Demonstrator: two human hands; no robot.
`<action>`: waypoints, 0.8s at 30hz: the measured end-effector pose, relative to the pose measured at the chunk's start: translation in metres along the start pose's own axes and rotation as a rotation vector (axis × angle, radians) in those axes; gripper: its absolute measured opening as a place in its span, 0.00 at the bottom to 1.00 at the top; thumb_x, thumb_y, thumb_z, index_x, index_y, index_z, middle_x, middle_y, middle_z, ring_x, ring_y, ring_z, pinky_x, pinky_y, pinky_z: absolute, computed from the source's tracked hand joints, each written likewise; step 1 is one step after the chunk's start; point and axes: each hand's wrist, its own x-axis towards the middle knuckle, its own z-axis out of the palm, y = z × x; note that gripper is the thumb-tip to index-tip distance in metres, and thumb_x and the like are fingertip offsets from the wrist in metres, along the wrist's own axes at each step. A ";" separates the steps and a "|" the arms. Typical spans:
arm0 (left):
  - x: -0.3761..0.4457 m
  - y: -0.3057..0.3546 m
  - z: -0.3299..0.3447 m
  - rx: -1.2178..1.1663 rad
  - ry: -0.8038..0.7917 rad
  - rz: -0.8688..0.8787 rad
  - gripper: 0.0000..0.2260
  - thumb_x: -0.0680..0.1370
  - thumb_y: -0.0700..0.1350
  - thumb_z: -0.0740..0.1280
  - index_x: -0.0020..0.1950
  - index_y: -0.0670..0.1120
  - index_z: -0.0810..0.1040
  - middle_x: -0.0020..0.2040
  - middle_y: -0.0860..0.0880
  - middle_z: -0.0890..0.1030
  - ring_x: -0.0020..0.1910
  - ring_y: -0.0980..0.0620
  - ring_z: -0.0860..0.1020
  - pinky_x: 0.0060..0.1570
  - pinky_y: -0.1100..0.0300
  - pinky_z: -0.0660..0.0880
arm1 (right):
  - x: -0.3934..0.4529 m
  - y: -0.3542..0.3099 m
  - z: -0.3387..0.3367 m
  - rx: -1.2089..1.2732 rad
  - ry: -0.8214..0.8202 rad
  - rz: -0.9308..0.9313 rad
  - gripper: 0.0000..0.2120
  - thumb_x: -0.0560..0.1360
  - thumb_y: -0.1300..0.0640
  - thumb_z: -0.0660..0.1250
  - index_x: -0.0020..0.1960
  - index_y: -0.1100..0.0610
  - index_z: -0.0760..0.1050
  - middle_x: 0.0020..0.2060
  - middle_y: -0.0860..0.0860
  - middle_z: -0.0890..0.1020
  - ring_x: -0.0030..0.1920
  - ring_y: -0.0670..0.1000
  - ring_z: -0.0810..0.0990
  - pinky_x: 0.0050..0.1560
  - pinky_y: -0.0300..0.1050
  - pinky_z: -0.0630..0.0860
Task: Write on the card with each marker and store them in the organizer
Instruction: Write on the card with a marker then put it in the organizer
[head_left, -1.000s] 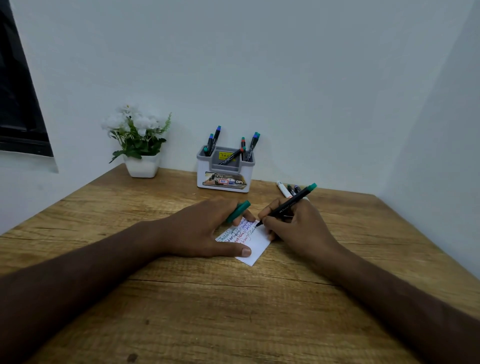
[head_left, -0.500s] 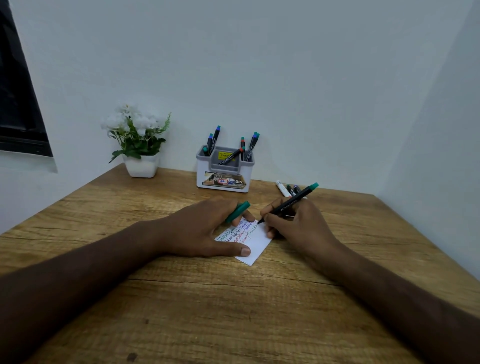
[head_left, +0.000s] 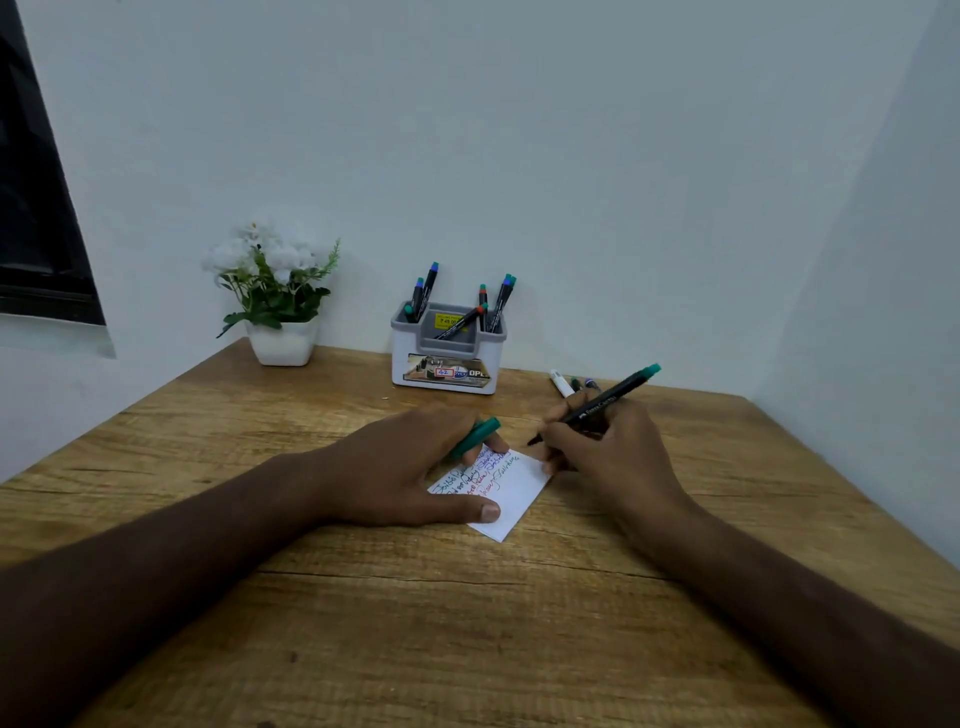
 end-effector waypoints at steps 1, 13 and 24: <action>0.000 -0.001 0.000 0.008 0.000 0.000 0.16 0.76 0.72 0.64 0.59 0.79 0.62 0.51 0.76 0.67 0.54 0.76 0.68 0.42 0.73 0.64 | 0.001 0.000 -0.003 0.072 0.018 0.003 0.03 0.78 0.65 0.74 0.51 0.59 0.83 0.39 0.56 0.89 0.40 0.53 0.90 0.46 0.47 0.87; 0.000 -0.007 0.002 0.078 -0.004 0.010 0.23 0.79 0.71 0.59 0.71 0.64 0.68 0.59 0.64 0.75 0.55 0.65 0.73 0.48 0.66 0.71 | -0.003 -0.006 -0.002 0.532 -0.108 0.046 0.09 0.84 0.67 0.64 0.51 0.67 0.83 0.44 0.64 0.88 0.41 0.56 0.88 0.43 0.44 0.86; -0.001 -0.008 0.003 0.106 -0.001 0.002 0.20 0.82 0.69 0.55 0.65 0.58 0.71 0.55 0.61 0.76 0.52 0.62 0.73 0.49 0.59 0.74 | -0.009 -0.005 0.002 0.304 -0.170 0.006 0.05 0.78 0.62 0.76 0.53 0.61 0.86 0.44 0.57 0.90 0.45 0.54 0.89 0.50 0.46 0.87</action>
